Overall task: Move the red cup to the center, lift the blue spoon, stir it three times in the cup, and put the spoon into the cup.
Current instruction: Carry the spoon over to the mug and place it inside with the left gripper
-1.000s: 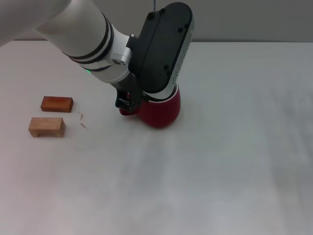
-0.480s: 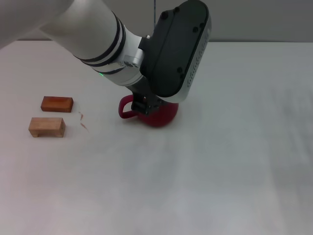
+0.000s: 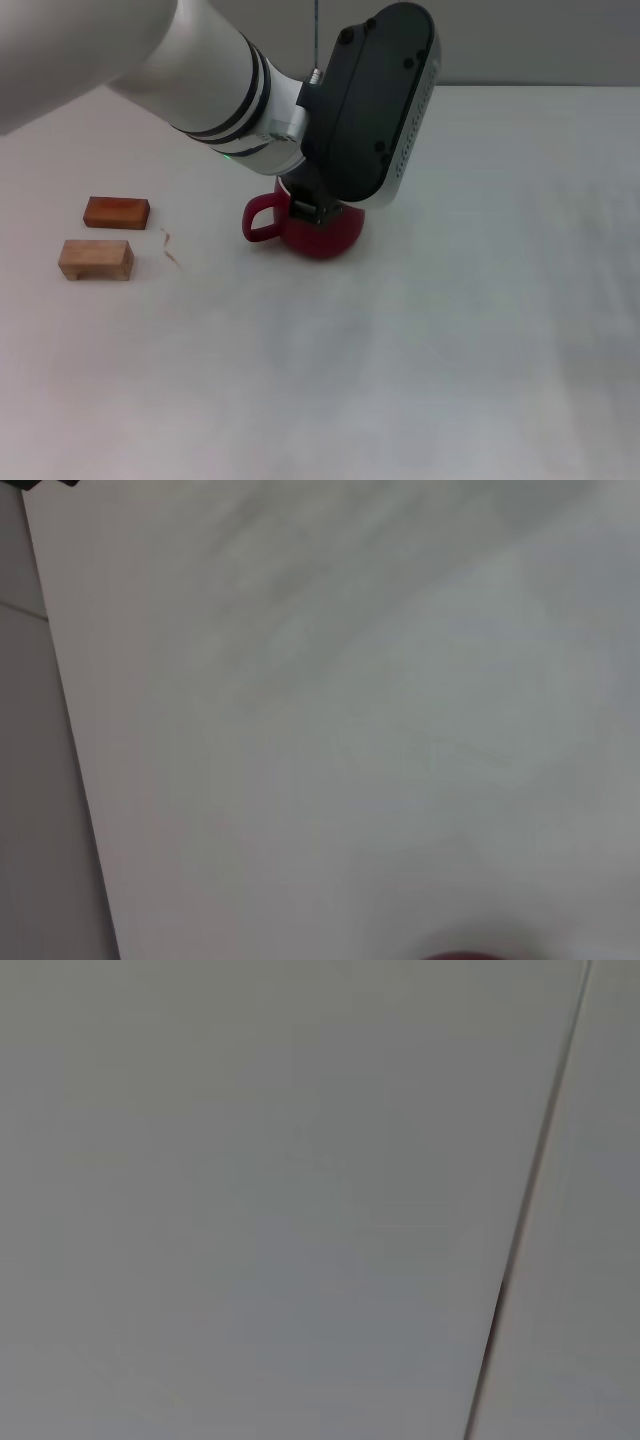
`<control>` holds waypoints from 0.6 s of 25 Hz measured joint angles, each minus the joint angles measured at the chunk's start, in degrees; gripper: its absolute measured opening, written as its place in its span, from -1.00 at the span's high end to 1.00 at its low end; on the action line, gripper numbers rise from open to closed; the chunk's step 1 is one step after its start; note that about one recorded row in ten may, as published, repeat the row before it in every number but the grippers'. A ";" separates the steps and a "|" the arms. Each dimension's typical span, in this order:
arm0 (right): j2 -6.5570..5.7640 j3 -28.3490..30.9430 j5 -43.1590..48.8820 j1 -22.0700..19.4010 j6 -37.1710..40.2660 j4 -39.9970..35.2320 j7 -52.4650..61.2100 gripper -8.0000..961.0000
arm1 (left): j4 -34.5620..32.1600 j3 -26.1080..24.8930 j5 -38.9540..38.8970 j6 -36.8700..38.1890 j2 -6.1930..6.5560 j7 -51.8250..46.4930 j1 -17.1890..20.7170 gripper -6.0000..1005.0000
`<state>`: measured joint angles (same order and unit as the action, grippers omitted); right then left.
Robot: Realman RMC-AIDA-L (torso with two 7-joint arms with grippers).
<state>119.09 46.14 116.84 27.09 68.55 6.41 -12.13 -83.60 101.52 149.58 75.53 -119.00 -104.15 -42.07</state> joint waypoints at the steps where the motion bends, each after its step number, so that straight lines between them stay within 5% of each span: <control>1: 0.00 0.00 -0.01 -0.01 0.00 0.00 0.00 -0.29 | 0.15 0.03 0.00 -0.26 0.00 -0.03 0.01 0.44; 15: -0.09 0.00 -0.04 0.08 0.00 -0.14 0.00 -0.29 | 1.45 -1.37 -0.64 -0.15 0.21 -3.43 0.03 0.41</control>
<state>119.00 46.14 116.80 27.17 68.55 6.27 -12.13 -82.15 100.15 148.95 75.38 -118.80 -107.58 -42.04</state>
